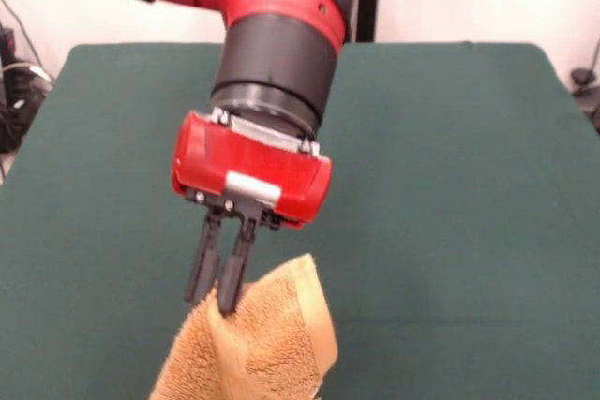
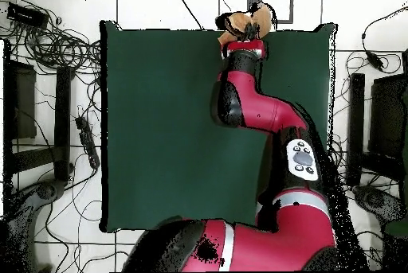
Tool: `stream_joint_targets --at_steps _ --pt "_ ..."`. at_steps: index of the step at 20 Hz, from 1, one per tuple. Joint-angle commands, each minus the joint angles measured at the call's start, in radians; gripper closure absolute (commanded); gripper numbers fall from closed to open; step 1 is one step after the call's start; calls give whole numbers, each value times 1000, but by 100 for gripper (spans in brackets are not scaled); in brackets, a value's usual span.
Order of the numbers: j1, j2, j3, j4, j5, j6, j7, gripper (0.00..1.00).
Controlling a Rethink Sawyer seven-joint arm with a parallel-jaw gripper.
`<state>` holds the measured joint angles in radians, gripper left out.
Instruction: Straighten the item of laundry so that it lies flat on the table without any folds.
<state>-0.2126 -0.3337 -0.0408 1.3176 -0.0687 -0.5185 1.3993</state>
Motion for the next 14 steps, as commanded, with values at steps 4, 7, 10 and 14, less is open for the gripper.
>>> stream_joint_targets --at_steps 4,7,10,14 --pt "-21 42 188 7 -118 189 188 100" --pt "-28 50 206 13 -131 238 172 100" --pt "-18 59 203 14 -120 295 148 100" --pt "-7 74 201 3 -115 362 126 100"
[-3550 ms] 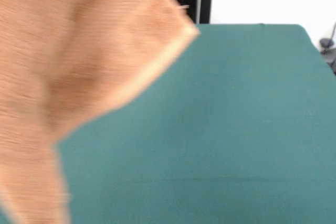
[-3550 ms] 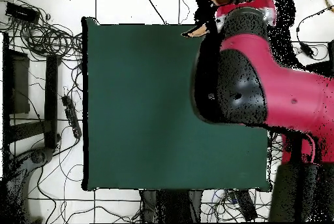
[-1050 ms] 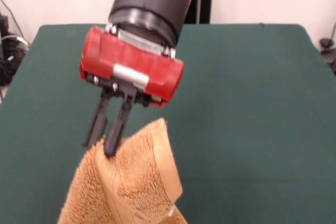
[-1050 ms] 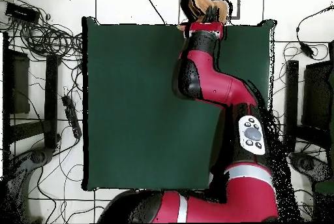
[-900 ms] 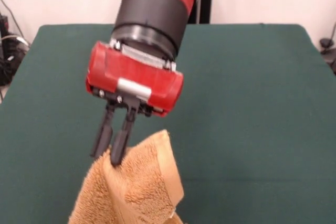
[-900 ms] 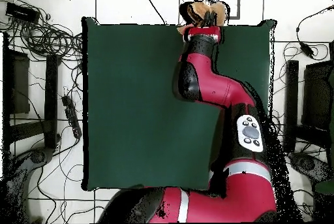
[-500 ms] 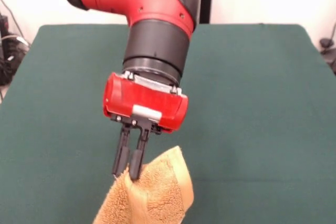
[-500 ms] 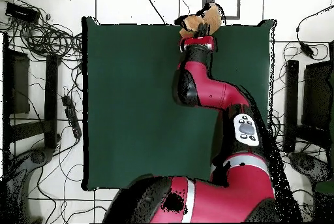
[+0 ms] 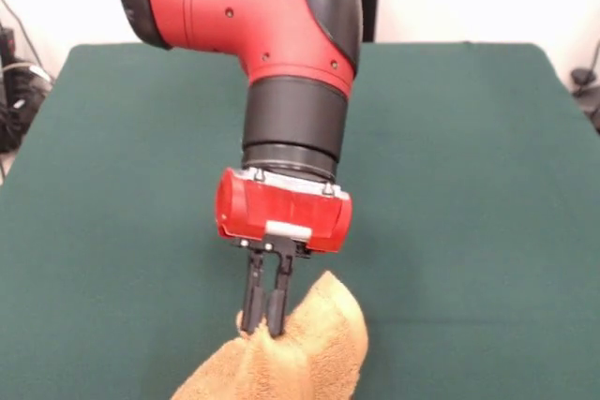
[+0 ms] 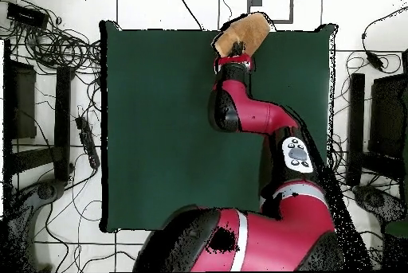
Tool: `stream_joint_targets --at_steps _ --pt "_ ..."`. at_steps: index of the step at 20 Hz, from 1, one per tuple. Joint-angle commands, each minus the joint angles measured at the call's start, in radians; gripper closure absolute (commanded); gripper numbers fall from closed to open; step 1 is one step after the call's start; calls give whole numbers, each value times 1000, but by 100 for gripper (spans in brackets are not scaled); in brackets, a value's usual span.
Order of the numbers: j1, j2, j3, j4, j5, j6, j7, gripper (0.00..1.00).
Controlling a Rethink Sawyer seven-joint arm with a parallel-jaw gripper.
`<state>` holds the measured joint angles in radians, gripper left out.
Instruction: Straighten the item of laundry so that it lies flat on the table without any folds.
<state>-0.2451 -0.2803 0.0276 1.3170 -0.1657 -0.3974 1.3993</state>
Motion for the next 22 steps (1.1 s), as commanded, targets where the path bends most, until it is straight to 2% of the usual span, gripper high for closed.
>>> stream_joint_targets --at_steps 1,7,14,22 --pt "27 21 133 4 -18 275 115 100" --pt "33 -31 134 67 -21 426 91 100" --pt "90 -111 72 134 6 592 104 100" --pt "119 -127 64 154 8 694 116 100"
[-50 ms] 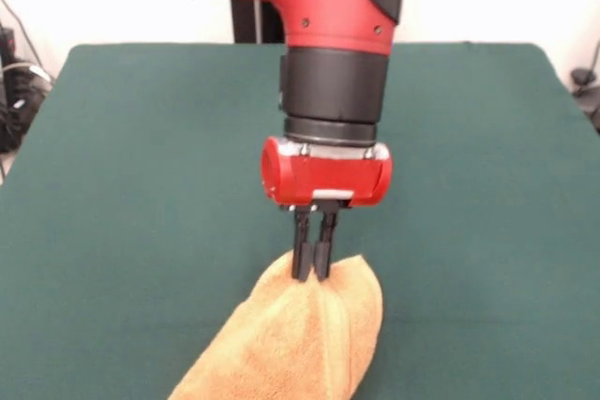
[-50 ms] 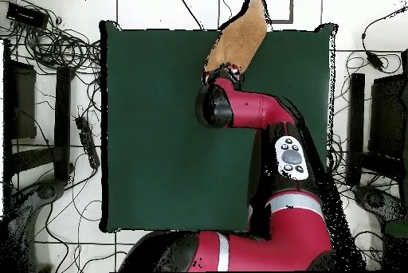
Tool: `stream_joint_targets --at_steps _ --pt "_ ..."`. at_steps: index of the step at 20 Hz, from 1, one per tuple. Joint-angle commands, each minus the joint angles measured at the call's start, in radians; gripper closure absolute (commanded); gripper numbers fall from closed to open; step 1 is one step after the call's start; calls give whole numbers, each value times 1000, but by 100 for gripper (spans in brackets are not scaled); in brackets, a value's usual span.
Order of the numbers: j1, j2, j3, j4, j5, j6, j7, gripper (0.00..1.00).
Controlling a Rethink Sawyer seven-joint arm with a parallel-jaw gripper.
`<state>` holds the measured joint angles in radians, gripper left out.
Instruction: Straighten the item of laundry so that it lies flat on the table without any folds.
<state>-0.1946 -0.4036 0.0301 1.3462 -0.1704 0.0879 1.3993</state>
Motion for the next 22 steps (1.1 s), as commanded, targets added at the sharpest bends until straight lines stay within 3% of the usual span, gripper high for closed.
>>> stream_joint_targets --at_steps 1,11,15,22 --pt "74 0 58 120 13 220 119 100" --pt "112 18 24 115 17 339 132 100" --pt "102 -6 35 175 7 359 123 100" --pt "76 -77 54 361 -29 268 132 100"
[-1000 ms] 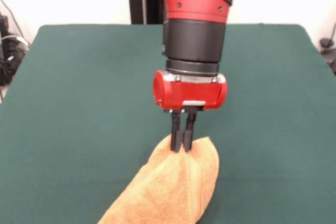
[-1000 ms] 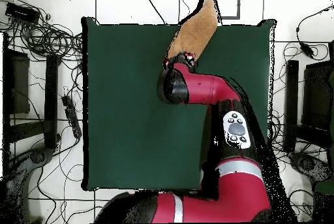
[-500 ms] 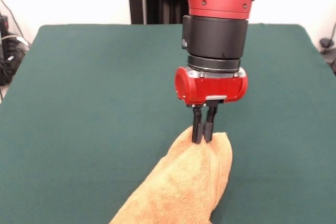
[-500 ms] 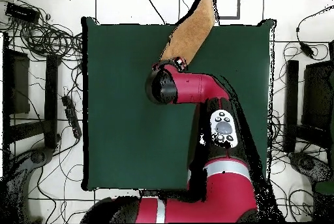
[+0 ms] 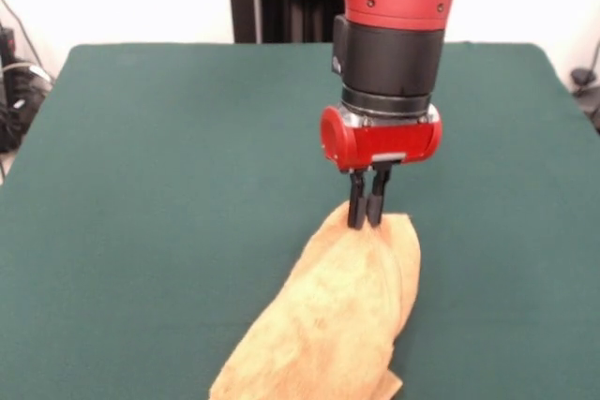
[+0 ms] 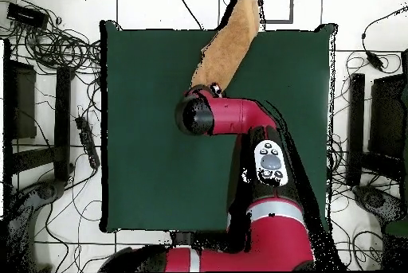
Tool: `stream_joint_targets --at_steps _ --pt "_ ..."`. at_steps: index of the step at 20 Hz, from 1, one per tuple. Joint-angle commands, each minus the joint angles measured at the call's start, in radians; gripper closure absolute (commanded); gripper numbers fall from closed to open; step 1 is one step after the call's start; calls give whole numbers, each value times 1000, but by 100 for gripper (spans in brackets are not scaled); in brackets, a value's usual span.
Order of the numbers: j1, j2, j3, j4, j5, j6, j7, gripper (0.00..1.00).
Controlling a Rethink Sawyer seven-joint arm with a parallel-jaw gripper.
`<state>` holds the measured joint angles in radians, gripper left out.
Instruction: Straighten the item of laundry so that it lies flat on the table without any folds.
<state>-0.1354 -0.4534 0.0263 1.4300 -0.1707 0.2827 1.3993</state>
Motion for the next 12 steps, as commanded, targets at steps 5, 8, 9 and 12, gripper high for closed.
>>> stream_joint_targets --at_steps 5,8,9,12 --pt "45 -29 17 338 -39 40 162 100" --pt "54 -12 4 366 -46 10 169 100" --pt "53 -8 3 374 -48 2 168 100" --pt "56 7 -6 409 -60 -44 173 100"
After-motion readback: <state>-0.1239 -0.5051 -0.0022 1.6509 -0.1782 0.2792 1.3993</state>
